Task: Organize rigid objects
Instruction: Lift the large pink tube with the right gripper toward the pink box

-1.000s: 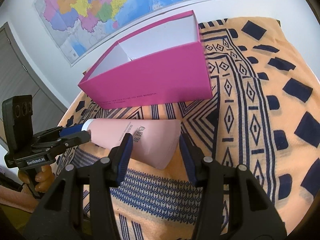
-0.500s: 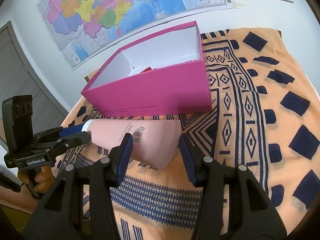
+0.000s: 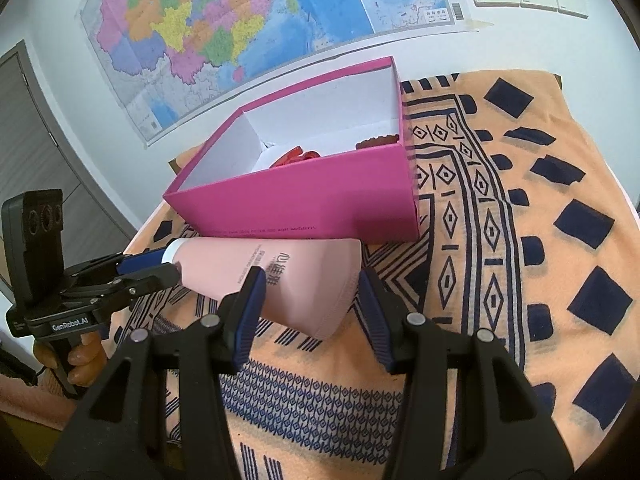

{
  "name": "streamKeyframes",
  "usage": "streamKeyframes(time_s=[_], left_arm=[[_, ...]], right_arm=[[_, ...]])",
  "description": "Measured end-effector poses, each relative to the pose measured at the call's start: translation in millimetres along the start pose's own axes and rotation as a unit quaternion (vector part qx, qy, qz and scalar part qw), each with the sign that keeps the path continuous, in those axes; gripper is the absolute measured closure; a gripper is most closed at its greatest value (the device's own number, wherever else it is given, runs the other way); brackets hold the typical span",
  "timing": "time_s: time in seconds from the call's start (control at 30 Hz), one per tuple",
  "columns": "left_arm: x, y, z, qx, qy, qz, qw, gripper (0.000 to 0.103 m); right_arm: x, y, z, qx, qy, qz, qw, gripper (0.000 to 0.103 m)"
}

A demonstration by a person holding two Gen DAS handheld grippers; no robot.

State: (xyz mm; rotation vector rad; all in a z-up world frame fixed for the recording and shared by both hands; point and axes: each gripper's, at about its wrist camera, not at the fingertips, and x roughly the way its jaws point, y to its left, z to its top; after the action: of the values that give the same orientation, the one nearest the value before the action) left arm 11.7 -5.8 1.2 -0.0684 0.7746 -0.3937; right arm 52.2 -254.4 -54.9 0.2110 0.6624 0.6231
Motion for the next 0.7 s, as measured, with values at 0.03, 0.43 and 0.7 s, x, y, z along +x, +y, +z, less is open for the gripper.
streamKeyframes(time_s=[0.03, 0.43, 0.7], left_arm=[[0.0, -0.7, 0.3, 0.001, -0.001, 0.0, 1.0, 0.059], [-3.3, -3.9, 4.5, 0.006, -0.01, 0.0, 0.9999, 0.059], [-3.3, -3.5, 5.1, 0.007, -0.013, 0.001, 0.9999, 0.059]], right_arm=[[-0.5, 0.3, 0.1, -0.001, -0.001, -0.001, 1.0, 0.052], [-5.7, 0.9, 3.8, -0.005, -0.011, -0.002, 1.0, 0.052], [-6.9, 1.3, 6.0, -0.008, -0.015, -0.002, 1.0, 0.052]])
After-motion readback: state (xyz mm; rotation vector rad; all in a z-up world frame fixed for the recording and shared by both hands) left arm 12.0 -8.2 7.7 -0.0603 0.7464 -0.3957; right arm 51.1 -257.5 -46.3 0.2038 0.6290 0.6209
